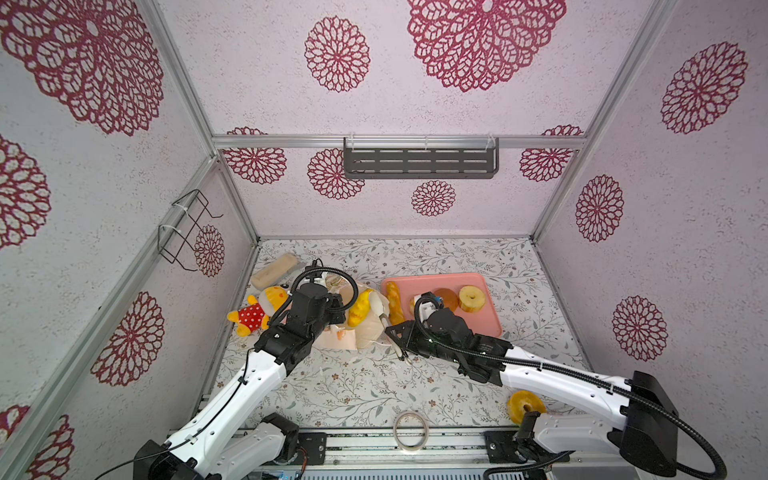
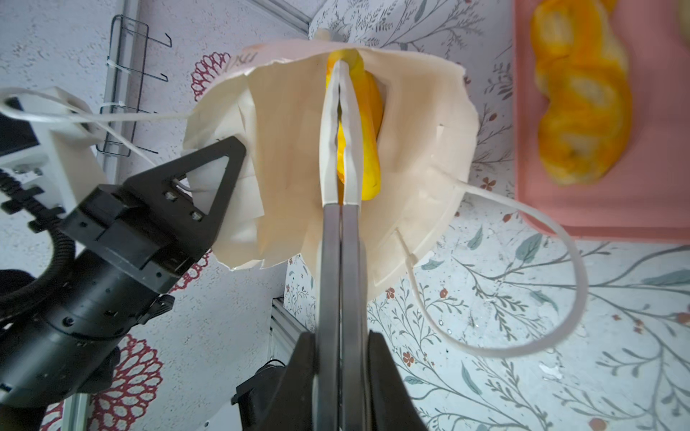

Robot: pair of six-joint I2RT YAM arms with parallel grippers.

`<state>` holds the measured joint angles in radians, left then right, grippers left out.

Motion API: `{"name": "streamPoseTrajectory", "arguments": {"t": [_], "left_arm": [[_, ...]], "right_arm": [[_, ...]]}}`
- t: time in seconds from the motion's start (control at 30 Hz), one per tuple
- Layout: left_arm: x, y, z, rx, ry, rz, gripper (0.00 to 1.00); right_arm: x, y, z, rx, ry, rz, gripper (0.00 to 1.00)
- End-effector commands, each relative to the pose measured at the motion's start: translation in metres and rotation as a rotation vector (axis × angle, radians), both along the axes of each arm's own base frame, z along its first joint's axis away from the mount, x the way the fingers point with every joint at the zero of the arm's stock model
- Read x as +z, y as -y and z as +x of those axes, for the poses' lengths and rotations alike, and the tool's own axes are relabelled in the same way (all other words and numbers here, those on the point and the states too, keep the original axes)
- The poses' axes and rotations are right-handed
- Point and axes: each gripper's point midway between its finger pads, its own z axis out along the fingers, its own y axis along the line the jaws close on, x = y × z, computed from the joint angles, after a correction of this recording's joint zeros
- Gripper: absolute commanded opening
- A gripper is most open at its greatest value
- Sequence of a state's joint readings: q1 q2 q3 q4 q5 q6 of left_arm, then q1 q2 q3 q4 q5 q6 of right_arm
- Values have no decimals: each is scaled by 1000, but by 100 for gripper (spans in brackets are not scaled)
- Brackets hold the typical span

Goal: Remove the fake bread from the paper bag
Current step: 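Pull the yellow bread out of the bag with the right tongs, then lower the yellow bread onto the pink tray and open the right tongs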

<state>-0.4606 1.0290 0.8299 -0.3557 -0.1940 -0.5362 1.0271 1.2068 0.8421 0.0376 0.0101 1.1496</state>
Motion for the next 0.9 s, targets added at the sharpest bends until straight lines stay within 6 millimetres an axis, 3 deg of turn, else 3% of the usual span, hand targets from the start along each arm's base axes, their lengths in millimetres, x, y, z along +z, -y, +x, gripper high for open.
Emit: {"name": "streamPoseTrajectory", "arguments": {"t": [0.0,0.33,0.47,0.77,0.87], "left_arm": [[12,5,5,4,24,-28,0],[4,6,5,7,-9,-36,0],[4,4,5,16,-10,-24,0],[6,1,4,21,-2,-15,0],[5,0,3,22,-3,-10,0]], "right_arm": [[35,15,7,-49,164,35,0],[54,47,3,-115,268,92,0],[56,70,-3,-160,277,82,0],[13,155,-13,-384,196,-14,0],[-1,173,-18,-427,175,0,0]]}}
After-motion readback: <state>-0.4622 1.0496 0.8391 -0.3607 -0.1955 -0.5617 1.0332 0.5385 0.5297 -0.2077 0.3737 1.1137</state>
